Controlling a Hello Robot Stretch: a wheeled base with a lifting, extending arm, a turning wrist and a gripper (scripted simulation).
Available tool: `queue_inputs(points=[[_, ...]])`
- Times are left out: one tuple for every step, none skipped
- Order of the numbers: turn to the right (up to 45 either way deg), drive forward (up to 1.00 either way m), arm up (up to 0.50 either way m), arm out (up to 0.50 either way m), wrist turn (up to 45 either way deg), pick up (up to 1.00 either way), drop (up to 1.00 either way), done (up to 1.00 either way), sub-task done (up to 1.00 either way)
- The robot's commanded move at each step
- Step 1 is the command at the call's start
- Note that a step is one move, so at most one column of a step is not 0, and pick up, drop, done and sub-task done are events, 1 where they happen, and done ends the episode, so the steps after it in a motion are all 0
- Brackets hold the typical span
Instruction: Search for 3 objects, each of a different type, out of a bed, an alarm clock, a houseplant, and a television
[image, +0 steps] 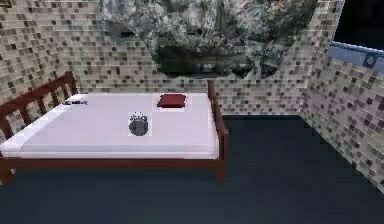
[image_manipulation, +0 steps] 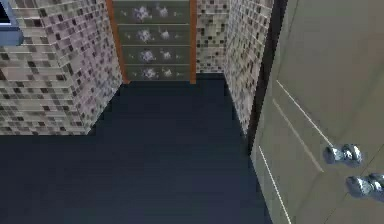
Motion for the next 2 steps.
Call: queue_inputs(points=[[-45.0, 0.00, 0.00, 0.00, 0.0, 0.00, 0.00, 0.00, 0.00], [-27.0, 0.00, 0.00, 0.00, 0.0, 0.00, 0.00, 0.00, 0.00]])
